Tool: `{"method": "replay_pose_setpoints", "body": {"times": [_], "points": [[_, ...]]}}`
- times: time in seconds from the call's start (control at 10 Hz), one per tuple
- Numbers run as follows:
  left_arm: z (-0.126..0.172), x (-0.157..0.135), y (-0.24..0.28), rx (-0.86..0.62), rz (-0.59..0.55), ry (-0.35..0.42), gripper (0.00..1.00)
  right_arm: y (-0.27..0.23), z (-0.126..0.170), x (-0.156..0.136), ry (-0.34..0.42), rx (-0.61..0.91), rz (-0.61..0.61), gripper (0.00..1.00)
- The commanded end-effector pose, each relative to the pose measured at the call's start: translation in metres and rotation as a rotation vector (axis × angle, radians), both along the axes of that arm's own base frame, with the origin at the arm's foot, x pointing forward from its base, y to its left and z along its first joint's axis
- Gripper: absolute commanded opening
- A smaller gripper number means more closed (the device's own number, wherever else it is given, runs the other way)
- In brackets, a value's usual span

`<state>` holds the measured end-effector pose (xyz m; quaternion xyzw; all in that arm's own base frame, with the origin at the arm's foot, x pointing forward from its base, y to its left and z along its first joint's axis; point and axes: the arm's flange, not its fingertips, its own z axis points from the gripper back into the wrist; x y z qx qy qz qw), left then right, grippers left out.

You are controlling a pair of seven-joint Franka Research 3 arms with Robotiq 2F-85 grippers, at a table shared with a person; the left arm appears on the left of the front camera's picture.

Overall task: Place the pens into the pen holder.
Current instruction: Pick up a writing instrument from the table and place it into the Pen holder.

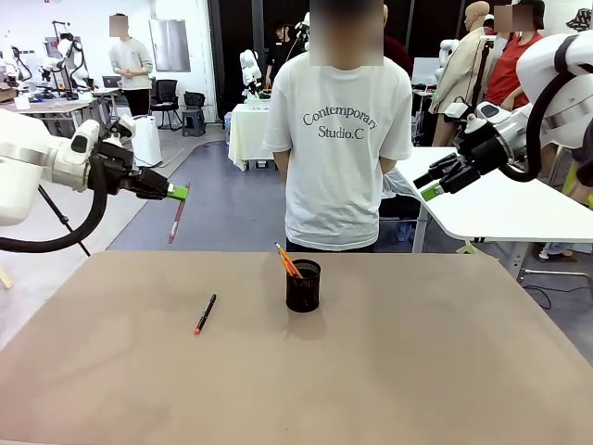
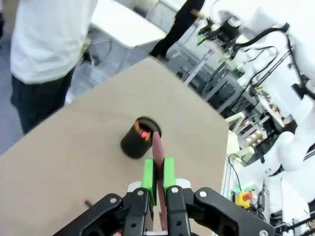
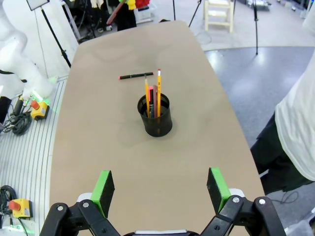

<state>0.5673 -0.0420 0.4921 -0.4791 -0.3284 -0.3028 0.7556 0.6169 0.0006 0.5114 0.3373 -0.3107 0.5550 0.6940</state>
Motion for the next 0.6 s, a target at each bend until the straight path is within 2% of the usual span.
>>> {"method": "replay_pose_setpoints", "body": {"times": [0.0, 0.2, 0.3, 0.5], "points": [[-0.011, -0.018, -0.024, -0.12, -0.118, -0.195, 0.0, 0.001, 0.002, 0.0, -0.004, 0.0, 0.0, 1.0], [-0.01, -0.02, -0.053, -0.15, -0.192, -0.341, 0.0, 0.001, 0.002, 0.0, -0.004, 0.0, 0.0, 1.0], [-0.006, -0.024, -0.072, -0.172, -0.204, -0.453, 0.0, 0.001, 0.002, 0.0, -0.004, 0.0, 0.0, 1.0], [0.002, -0.025, -0.103, -0.176, -0.144, -0.659, 0.0, 0.001, 0.002, 0.0, -0.004, 0.0, 0.0, 1.0]]}}
